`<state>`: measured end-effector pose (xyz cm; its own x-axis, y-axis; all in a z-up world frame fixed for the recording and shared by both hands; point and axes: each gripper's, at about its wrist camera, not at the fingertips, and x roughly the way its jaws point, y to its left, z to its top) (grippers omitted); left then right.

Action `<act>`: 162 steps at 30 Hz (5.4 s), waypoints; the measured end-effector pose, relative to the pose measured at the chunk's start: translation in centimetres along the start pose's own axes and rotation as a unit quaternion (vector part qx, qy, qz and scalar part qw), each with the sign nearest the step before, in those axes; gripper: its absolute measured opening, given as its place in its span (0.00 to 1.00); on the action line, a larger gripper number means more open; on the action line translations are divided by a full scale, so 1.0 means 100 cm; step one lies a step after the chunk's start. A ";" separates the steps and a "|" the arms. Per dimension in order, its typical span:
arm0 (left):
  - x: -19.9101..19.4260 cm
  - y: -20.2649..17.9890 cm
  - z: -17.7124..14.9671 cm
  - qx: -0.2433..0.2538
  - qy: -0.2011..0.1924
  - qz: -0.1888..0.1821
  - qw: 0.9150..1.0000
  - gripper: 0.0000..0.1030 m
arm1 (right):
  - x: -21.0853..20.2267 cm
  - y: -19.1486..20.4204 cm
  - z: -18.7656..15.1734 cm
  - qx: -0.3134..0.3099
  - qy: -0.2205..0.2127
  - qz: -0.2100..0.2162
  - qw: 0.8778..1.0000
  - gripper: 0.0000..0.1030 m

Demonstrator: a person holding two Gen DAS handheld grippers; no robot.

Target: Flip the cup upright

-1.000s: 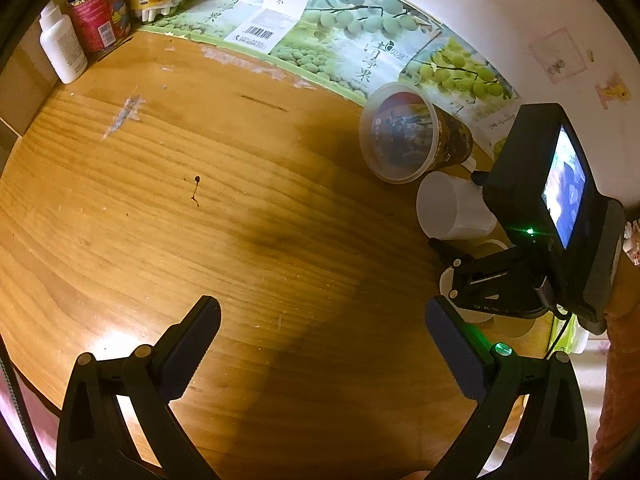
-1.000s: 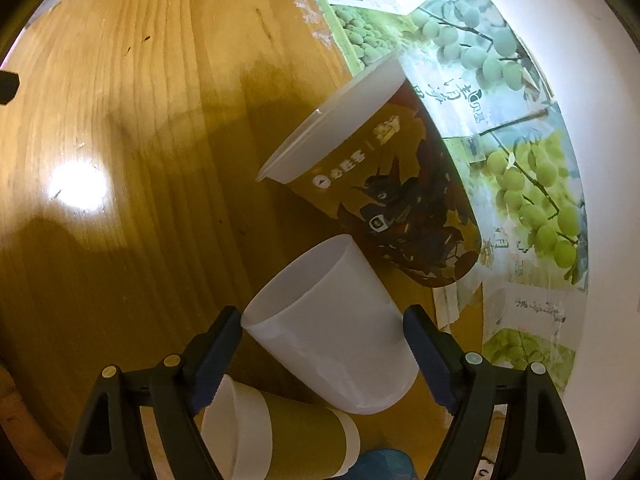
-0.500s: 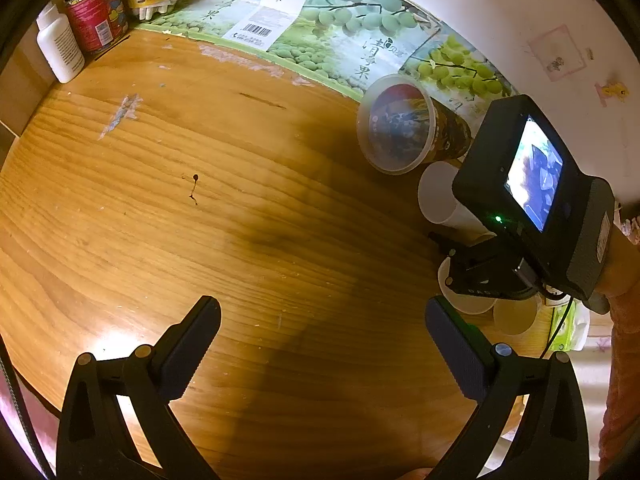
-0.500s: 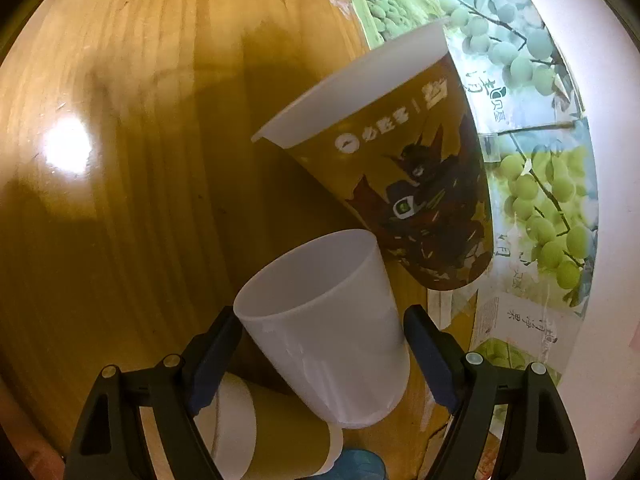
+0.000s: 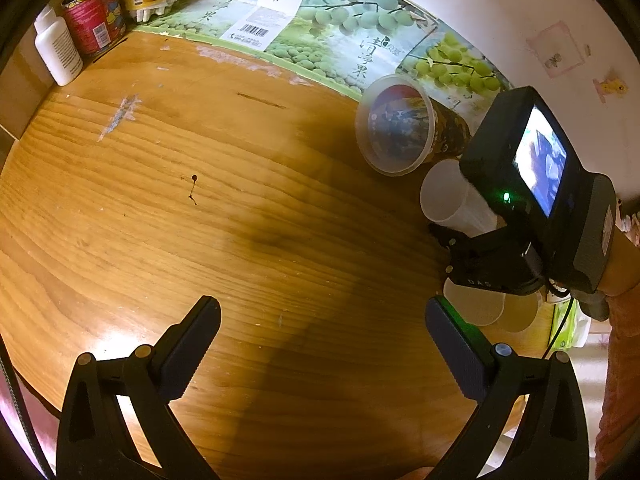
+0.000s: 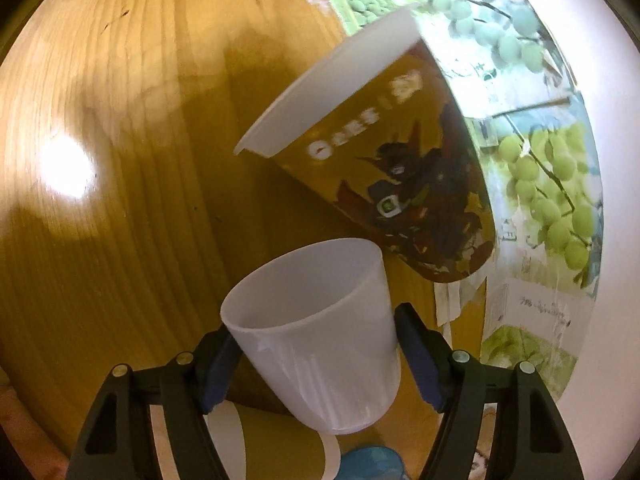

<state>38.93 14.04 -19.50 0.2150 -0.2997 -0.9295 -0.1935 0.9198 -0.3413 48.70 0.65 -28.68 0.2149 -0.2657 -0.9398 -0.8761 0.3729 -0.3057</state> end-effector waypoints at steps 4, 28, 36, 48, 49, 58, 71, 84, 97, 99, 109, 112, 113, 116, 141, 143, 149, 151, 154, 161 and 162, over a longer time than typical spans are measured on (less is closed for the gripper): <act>-0.001 -0.002 -0.003 0.008 -0.002 -0.003 1.000 0.99 | -0.013 -0.010 -0.006 0.050 -0.007 0.019 0.999 0.71; -0.036 -0.017 -0.041 0.052 -0.046 0.009 0.998 0.98 | -0.095 -0.038 -0.081 0.339 -0.117 0.249 0.900 0.69; -0.059 -0.028 -0.080 0.087 -0.078 0.043 0.992 0.99 | -0.099 -0.006 -0.123 0.399 -0.114 0.351 0.839 0.69; -0.082 -0.050 -0.142 0.145 -0.125 0.091 0.977 0.99 | -0.088 0.057 -0.193 0.441 -0.096 0.468 0.760 0.69; -0.082 -0.053 -0.148 0.153 -0.125 0.095 0.976 0.99 | -0.086 0.061 -0.197 0.444 -0.092 0.473 0.755 0.69; -0.069 -0.075 -0.176 0.188 -0.097 0.099 0.972 0.99 | -0.066 0.085 -0.229 0.449 -0.059 0.499 0.739 0.69; -0.042 -0.097 -0.185 0.229 -0.056 0.123 0.964 0.99 | -0.034 0.085 -0.234 0.446 -0.028 0.502 0.741 0.70; -0.013 -0.111 -0.165 0.251 -0.026 0.124 0.960 0.99 | -0.019 0.065 -0.228 0.448 -0.012 0.499 0.741 0.70; 0.003 -0.097 -0.142 0.242 -0.012 0.121 0.963 0.99 | -0.017 0.061 -0.221 0.459 -0.012 0.476 0.750 0.70; 0.004 -0.094 -0.138 0.239 -0.010 0.115 0.964 0.99 | -0.018 0.061 -0.221 0.453 -0.010 0.479 0.752 0.70; 0.007 -0.087 -0.123 0.219 0.004 0.077 0.973 0.99 | -0.023 0.066 -0.232 0.473 -0.020 0.441 0.763 0.70; 0.009 -0.087 -0.117 0.212 0.013 0.066 0.975 0.99 | -0.024 0.068 -0.236 0.482 -0.022 0.431 0.763 0.71; 0.009 -0.088 -0.116 0.210 0.014 0.061 0.976 0.99 | -0.024 0.069 -0.238 0.486 -0.021 0.426 0.763 0.73; 0.011 -0.091 -0.111 0.209 0.019 0.050 0.976 0.99 | -0.025 0.070 -0.243 0.496 -0.024 0.419 0.760 0.74; 0.085 -0.133 -0.087 0.200 0.153 -0.001 0.968 0.98 | -0.039 0.101 -0.275 0.527 0.006 0.327 0.784 0.74; 0.089 -0.135 -0.087 0.201 0.161 0.000 0.966 0.95 | -0.040 0.104 -0.276 0.529 0.008 0.323 0.785 0.74; 0.101 -0.141 -0.086 0.198 0.183 0.015 0.963 0.93 | -0.050 0.112 -0.277 0.514 0.012 0.301 0.803 0.74; 0.103 -0.141 -0.085 0.193 0.189 0.017 0.963 0.92 | -0.053 0.113 -0.279 0.508 0.010 0.297 0.808 0.74; 0.106 -0.140 -0.083 0.185 0.196 0.020 0.963 0.84 | -0.060 0.115 -0.275 0.501 0.008 0.291 0.815 0.74; 0.110 -0.140 -0.080 0.169 0.206 0.027 0.963 0.70 | -0.067 0.112 -0.273 0.491 0.002 0.271 0.828 0.74; 0.110 -0.140 -0.080 0.168 0.205 0.029 0.964 0.70 | -0.068 0.112 -0.272 0.490 0.001 0.271 0.828 0.74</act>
<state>36.34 -4.17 -26.06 -0.1976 -0.2564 -0.9461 0.1413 0.9476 -0.2864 25.64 -17.58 -21.58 -0.0980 0.1760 -0.9795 -0.0717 0.9804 0.1833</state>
